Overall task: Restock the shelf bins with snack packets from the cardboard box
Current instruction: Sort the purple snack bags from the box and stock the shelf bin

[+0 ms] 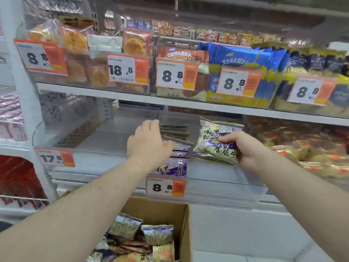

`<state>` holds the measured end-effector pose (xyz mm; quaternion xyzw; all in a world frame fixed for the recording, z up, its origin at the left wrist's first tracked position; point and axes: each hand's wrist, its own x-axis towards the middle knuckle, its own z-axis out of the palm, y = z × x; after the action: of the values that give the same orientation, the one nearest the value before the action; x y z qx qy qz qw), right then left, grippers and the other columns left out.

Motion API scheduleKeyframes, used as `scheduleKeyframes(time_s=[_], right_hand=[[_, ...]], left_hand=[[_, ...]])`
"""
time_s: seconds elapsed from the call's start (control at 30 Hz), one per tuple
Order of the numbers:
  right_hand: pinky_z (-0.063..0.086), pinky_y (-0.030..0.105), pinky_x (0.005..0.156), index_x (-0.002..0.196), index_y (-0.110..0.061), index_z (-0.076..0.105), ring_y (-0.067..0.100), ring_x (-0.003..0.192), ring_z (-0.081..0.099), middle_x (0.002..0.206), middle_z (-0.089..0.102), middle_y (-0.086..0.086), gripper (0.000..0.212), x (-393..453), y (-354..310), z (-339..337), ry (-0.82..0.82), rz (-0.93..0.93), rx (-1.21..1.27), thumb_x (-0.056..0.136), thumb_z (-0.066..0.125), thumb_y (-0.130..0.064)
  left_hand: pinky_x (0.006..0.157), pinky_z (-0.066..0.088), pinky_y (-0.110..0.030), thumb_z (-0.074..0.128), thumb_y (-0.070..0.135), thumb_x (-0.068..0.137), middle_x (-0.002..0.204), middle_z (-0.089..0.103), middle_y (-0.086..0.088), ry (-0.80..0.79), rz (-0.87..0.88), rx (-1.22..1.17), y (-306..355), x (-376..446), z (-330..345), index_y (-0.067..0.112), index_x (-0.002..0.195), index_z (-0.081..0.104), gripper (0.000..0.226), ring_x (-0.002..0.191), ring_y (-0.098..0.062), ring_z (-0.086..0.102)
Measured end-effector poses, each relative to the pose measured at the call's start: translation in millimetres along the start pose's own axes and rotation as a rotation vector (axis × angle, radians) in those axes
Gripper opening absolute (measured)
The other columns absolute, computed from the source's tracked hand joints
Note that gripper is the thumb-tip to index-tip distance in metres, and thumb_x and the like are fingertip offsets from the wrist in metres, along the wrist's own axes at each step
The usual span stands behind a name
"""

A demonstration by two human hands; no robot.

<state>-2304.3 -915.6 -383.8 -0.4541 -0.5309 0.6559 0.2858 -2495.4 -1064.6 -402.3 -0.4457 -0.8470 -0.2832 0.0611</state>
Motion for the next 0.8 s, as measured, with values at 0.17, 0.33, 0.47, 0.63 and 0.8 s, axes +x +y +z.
scheduleKeyframes(time_s=[0.17, 0.33, 0.47, 0.63, 0.8], right_hand=[[0.046, 0.031, 0.070, 0.105, -0.001, 0.058, 0.020, 0.075, 0.057, 0.091, 0.062, 0.010, 0.042, 80.0, 6.8, 0.2, 0.224, -0.081, -0.263, 0.072, 0.083, -0.009], [0.042, 0.033, 0.076, 0.104, -0.005, 0.064, 0.022, 0.090, 0.058, 0.104, 0.066, 0.007, 0.034, 134.1, 18.7, 19.4, 0.176, -0.136, -0.385, 0.075, 0.082, -0.006], [0.049, 0.031, 0.080, 0.112, -0.004, 0.065, 0.024, 0.093, 0.065, 0.105, 0.070, 0.009, 0.047, 155.6, 29.2, 28.3, 0.179, -0.204, -0.516, 0.071, 0.086, -0.009], [0.054, 0.031, 0.082, 0.106, -0.005, 0.067, 0.023, 0.089, 0.067, 0.099, 0.070, 0.006, 0.058, 156.6, 37.4, 24.5, 0.287, -0.168, -0.648, 0.059, 0.095, -0.024], [0.038, 0.026, 0.054, 0.098, -0.005, 0.060, 0.025, 0.077, 0.053, 0.091, 0.059, 0.013, 0.036, 154.5, 41.4, 29.1, 0.163, -0.045, -0.741, 0.079, 0.082, -0.025]], left_hand=[[0.087, 0.042, -0.043, 0.046, 0.015, 0.099, 0.154, 0.034, -0.006, -0.079, -0.176, -0.038, -6.5, 8.4, 38.6, 0.013, 0.150, 0.022, 0.056, 0.123, -0.039, 0.052], [0.089, 0.044, -0.042, 0.046, 0.000, 0.090, 0.145, 0.047, -0.004, 0.015, -0.207, -0.058, -17.3, 8.7, 44.6, 0.021, 0.147, 0.032, 0.062, 0.118, -0.039, 0.055], [0.097, 0.040, -0.039, 0.046, -0.002, 0.087, 0.153, 0.040, -0.003, 0.003, -0.151, -0.037, -22.6, 10.6, 45.1, 0.021, 0.153, 0.025, 0.074, 0.127, -0.035, 0.050], [0.098, 0.039, -0.038, 0.045, -0.003, 0.086, 0.153, 0.041, -0.004, -0.016, -0.134, -0.069, -26.3, 12.1, 42.8, 0.021, 0.154, 0.026, 0.074, 0.128, -0.035, 0.049], [0.093, 0.040, -0.039, 0.045, -0.002, 0.085, 0.146, 0.049, -0.005, -0.026, -0.144, -0.136, -28.7, 12.1, 41.4, 0.022, 0.149, 0.035, 0.068, 0.123, -0.037, 0.050]])
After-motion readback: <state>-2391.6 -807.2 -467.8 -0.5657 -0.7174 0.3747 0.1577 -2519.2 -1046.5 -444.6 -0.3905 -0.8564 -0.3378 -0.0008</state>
